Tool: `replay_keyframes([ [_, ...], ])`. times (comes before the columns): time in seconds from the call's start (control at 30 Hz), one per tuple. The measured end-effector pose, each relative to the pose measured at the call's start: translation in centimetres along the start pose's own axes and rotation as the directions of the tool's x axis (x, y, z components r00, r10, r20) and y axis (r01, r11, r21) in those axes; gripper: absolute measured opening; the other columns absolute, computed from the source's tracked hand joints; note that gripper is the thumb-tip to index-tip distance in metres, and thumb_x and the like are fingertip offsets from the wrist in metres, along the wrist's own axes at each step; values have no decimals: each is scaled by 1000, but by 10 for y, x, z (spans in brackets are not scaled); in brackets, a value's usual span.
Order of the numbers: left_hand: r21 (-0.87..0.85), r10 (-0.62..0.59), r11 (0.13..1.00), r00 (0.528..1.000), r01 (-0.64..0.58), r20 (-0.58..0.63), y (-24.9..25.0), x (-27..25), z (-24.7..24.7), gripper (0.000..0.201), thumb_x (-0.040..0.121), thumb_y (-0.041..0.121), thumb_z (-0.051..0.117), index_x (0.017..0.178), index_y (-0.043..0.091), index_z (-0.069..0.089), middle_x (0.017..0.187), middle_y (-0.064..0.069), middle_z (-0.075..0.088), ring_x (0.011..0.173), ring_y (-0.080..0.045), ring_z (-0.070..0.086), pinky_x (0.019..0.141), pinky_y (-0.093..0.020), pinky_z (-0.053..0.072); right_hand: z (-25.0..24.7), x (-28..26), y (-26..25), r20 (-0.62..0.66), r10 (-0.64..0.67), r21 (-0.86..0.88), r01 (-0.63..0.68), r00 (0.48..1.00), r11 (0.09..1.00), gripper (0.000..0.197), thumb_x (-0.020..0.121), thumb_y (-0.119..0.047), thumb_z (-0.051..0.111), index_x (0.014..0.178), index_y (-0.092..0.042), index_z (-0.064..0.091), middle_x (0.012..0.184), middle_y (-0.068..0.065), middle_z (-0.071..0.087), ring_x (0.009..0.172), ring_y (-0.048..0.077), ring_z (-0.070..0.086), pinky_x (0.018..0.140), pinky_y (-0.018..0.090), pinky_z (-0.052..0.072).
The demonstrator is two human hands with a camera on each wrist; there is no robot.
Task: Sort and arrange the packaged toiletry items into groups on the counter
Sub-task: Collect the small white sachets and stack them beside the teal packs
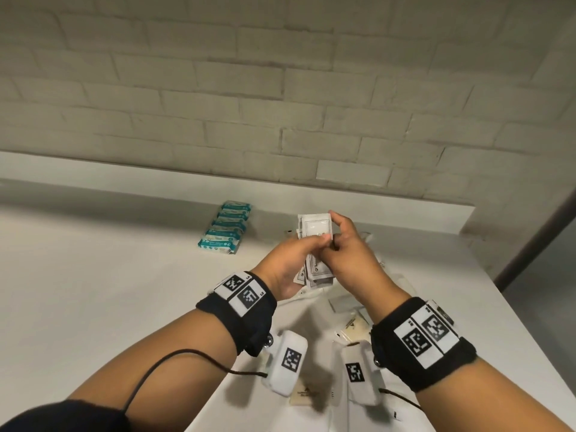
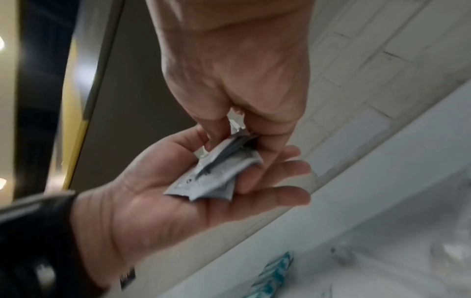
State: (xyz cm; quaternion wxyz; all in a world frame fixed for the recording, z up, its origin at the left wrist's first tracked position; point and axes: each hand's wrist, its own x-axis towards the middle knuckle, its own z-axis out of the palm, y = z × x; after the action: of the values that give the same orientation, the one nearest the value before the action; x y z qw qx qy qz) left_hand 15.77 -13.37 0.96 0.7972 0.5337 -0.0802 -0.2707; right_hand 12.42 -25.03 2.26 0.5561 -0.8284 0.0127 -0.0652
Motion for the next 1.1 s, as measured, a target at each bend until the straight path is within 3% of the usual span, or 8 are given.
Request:
replay_keyframes([
  [0.17,-67,8,998,1000,-10,-24,7,1,-4,25,100,16,40,118,16,58,88,-12,72,74,-25,71,74,-41,53,-14,-4,-7,-29,-144,-426,118,989,897,103,66,-65,69,149,-40,15,140,-1,35,134,19,36,109,43,37],
  [0.33,44,-55,998,996,51,77,9,-1,-7,17,85,6,54,98,0,64,70,-10,64,59,-19,66,53,-27,54,-19,-17,-21,382,-120,-605,346,916,717,147,53,-53,86,133,-46,-37,160,-9,-13,138,2,-24,113,29,-11],
  [0.53,-29,-63,997,983,69,170,12,-8,-7,12,72,11,54,80,7,63,60,-5,64,52,-15,63,49,-20,50,-14,-12,-16,280,-270,-566,385,921,729,143,57,-48,85,140,-45,-31,136,-5,30,128,12,31,111,36,33],
  [0.67,-49,-9,999,976,21,218,14,-13,-8,20,75,16,60,94,9,63,69,-6,66,61,-17,66,57,-25,55,-13,-15,-16,287,-296,-519,408,911,751,142,57,-49,85,140,-47,-30,137,-7,31,129,10,32,109,35,37],
  [0.77,-60,-4,998,983,15,183,14,-13,-6,62,81,56,57,121,8,62,99,-12,70,91,-25,69,80,-33,57,-12,-17,-17,233,-355,-527,425,905,736,137,58,-50,84,143,-43,-23,136,-7,33,126,5,32,112,34,32],
  [0.9,-116,-91,988,989,105,119,12,-11,3,80,77,73,44,133,17,56,135,-18,57,131,-41,46,112,-54,32,-11,-23,-22,273,-299,-548,403,914,733,144,53,-56,85,139,-43,-29,147,-7,23,136,2,16,119,31,10],
  [1.0,-101,-99,988,985,113,141,12,-13,2,70,88,68,36,131,16,58,123,-11,64,117,-32,57,104,-49,40,-12,-27,-24,285,-307,-582,418,908,697,141,57,-52,84,140,-39,-30,146,-5,25,133,0,17,121,38,11],
  [1.1,-68,-50,996,982,63,180,14,-17,0,36,81,33,58,104,6,65,82,-10,67,74,-21,66,69,-31,53,-15,-30,-26,261,-326,-612,417,908,672,138,61,-47,83,140,-40,-29,135,-5,33,124,6,30,115,31,23],
])
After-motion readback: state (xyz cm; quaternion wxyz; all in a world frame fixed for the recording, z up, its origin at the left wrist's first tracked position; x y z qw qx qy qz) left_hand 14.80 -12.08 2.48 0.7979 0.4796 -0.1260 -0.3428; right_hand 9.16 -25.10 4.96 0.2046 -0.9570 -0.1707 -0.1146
